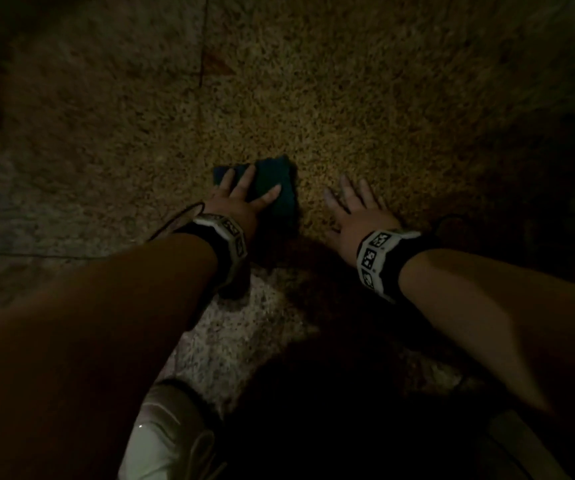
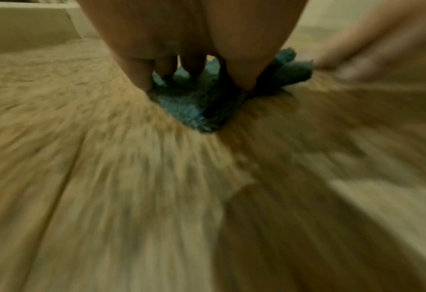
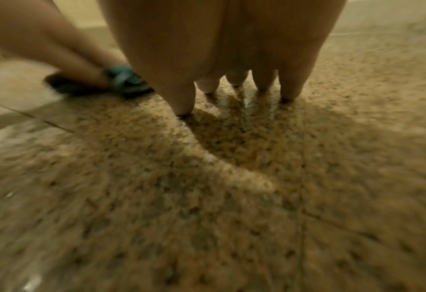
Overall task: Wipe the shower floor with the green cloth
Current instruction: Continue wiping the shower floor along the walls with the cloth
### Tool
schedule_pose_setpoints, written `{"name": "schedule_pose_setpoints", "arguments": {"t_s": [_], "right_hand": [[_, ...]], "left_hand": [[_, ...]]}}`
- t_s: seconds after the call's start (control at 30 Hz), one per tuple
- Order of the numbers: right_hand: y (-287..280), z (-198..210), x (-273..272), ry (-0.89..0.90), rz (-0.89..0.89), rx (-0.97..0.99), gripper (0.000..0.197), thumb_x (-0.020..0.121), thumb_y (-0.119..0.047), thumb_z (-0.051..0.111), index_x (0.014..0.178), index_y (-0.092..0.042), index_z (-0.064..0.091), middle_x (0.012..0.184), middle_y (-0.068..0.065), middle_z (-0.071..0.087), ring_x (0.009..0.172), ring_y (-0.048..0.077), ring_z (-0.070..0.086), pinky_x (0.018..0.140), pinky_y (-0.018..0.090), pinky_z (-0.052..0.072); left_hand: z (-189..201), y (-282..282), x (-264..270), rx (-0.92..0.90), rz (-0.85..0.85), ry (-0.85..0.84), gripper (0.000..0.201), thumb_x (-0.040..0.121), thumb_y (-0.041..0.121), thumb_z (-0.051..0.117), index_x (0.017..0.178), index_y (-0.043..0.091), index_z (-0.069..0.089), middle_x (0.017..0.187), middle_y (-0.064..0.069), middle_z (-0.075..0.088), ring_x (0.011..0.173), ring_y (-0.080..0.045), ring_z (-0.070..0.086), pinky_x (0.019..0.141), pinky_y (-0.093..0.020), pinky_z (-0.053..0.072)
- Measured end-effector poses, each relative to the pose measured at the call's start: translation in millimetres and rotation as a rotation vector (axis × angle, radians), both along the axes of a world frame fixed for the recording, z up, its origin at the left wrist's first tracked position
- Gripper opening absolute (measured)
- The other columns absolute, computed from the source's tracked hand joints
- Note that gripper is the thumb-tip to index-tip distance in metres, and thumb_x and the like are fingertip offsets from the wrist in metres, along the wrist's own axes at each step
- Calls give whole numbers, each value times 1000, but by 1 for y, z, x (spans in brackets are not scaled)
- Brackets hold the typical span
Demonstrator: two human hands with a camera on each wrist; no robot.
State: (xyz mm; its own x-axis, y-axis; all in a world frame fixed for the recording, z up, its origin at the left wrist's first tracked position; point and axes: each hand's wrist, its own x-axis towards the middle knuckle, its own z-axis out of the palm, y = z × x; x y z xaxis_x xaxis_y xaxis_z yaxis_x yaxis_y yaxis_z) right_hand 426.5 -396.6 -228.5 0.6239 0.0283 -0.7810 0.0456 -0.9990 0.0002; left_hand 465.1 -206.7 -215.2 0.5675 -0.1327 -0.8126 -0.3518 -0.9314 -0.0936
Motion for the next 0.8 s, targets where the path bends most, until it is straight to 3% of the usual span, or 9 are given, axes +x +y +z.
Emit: {"name": "schedule_pose_setpoints", "arguments": {"t_s": [0.1, 0.2, 0.23, 0.33, 0.43, 0.57, 0.67, 0.8], "right_hand": [[5, 4, 6, 82, -10, -48, 67, 102, -44, 25, 145, -35, -25, 151, -5, -35, 144, 28, -19, 116, 46, 12], [12, 17, 21, 175, -85, -58, 77, 102, -23, 40, 146, -35, -22, 153, -5, -31, 145, 29, -12, 110, 46, 30], [14, 24, 29, 218, -156, -17, 76, 101, -18, 41, 148, -33, -17, 155, -3, -26, 146, 29, -7, 109, 44, 29], [24, 45, 43, 216, -255, 77, 62, 103, -27, 34, 152, -24, -4, 159, 2, -12, 146, 26, -3, 115, 38, 14], [37, 55, 44, 114, -191, -24, 75, 98, -25, 47, 152, -25, -6, 158, 2, -18, 145, 26, -12, 119, 42, 6], [55, 42, 57, 68, -139, 4, 80, 97, -18, 49, 151, -26, -9, 157, 0, -22, 145, 24, -16, 119, 43, 8], [70, 26, 65, 13, -36, 16, 65, 103, -25, 34, 151, -25, -9, 157, 0, -21, 145, 23, -15, 119, 39, 5], [91, 15, 60, -7, 122, -9, 56, 104, -30, 20, 151, -24, -11, 157, 2, -20, 145, 24, -15, 119, 37, 5]], "left_hand": [[4, -3, 21, 19, -61, 13, 89, 96, 10, 49, 141, 53, -15, 151, 3, -33, 142, -31, -20, 114, -49, 15], [12, -4, 25, 70, -139, 62, 95, 93, 12, 55, 142, 50, -18, 151, -1, -35, 142, -35, -20, 114, -49, 13], [12, -3, 25, 68, -160, 73, 95, 93, 14, 55, 142, 49, -19, 151, -1, -34, 142, -36, -20, 114, -50, 14], [13, 5, 26, 24, -177, 87, 96, 92, 21, 58, 142, 49, -18, 151, -1, -34, 142, -36, -19, 113, -54, 14], [15, 14, 24, -18, -168, 115, 94, 91, 22, 59, 143, 48, -14, 152, -1, -33, 142, -36, -19, 112, -55, 14], [6, 34, 8, -59, -141, 122, 88, 94, 28, 55, 142, 52, -14, 151, 1, -34, 141, -35, -23, 113, -53, 11], [1, 57, -8, -81, -161, 155, 90, 95, 20, 53, 141, 53, -16, 148, 3, -39, 140, -34, -26, 113, -53, 14], [6, 87, -33, -72, -169, 186, 89, 95, 21, 52, 141, 51, -18, 147, 1, -40, 138, -32, -30, 115, -51, 4]]}}
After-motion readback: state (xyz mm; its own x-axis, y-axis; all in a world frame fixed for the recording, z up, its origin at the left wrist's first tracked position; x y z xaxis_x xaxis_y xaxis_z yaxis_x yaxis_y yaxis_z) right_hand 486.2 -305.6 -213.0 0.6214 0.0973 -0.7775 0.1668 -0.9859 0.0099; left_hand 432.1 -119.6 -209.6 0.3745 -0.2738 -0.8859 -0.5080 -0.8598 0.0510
